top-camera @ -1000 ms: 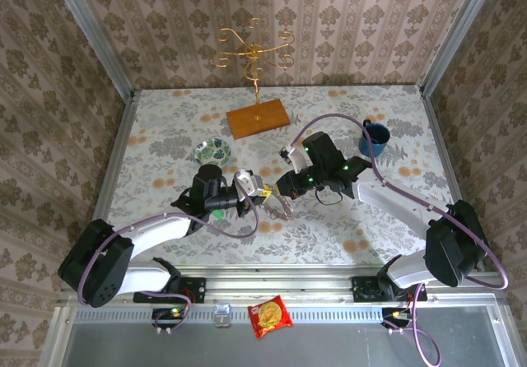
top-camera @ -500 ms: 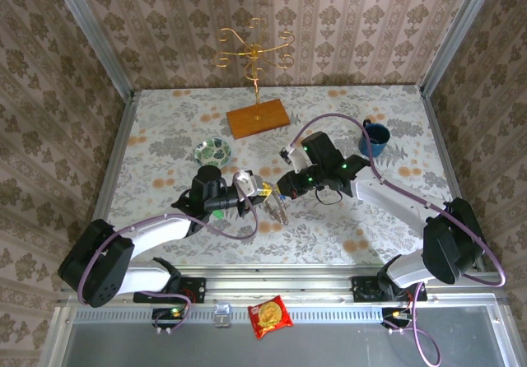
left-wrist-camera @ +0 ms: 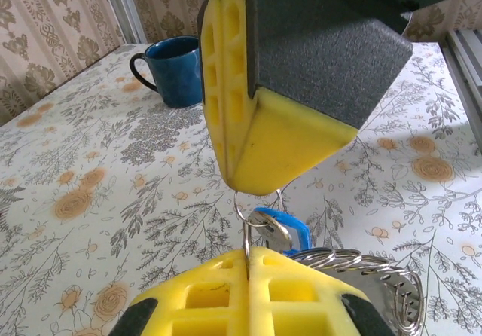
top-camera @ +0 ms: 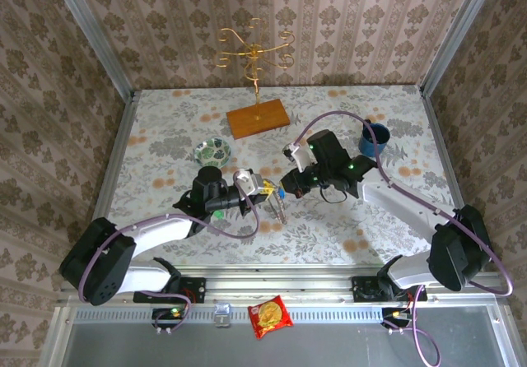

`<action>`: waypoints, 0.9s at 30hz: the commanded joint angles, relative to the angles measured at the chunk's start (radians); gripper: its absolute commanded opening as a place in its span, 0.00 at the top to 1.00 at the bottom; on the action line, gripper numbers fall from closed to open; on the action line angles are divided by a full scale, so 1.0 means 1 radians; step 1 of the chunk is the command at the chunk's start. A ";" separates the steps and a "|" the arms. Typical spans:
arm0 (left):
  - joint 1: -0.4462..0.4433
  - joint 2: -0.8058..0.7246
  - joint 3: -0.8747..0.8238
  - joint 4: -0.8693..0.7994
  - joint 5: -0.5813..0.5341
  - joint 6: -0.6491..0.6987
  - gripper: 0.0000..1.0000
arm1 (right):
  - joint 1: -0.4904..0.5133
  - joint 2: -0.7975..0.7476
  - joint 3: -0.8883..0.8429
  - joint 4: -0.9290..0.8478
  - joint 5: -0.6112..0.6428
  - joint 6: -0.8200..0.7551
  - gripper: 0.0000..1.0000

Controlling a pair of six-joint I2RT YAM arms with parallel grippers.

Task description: Put the keys on the keyring

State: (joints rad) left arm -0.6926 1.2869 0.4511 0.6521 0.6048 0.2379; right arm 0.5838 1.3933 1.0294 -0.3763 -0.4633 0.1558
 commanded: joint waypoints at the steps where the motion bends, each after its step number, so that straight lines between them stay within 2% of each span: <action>1: 0.000 0.021 -0.022 0.106 0.015 -0.060 1.00 | -0.012 0.043 0.002 0.016 -0.028 0.000 1.00; 12: -0.001 0.062 -0.039 0.194 0.013 -0.085 1.00 | -0.013 0.097 0.001 0.044 -0.085 0.021 1.00; 16: -0.001 0.061 -0.052 0.214 0.006 -0.098 1.00 | -0.029 0.074 0.005 0.021 -0.022 0.014 0.65; 17: -0.001 0.063 -0.056 0.226 0.005 -0.105 1.00 | -0.036 0.059 0.001 0.021 0.000 0.011 0.61; 20: 0.000 0.075 -0.069 0.276 0.010 -0.137 1.00 | -0.050 0.006 -0.021 0.041 0.079 -0.026 0.56; 22: 0.003 0.087 -0.077 0.316 0.023 -0.157 1.00 | -0.047 -0.070 -0.064 0.114 0.093 -0.086 0.55; 24: 0.008 0.106 -0.075 0.354 0.061 -0.178 1.00 | -0.044 -0.124 -0.137 0.227 0.038 -0.182 0.55; 27: 0.016 0.137 -0.077 0.420 0.104 -0.207 1.00 | -0.039 -0.187 -0.248 0.360 -0.118 -0.364 0.56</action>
State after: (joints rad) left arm -0.6861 1.4055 0.3809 0.9565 0.6426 0.0856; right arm 0.5377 1.2427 0.8471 -0.1699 -0.4648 -0.0135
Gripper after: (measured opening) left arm 0.057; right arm 0.444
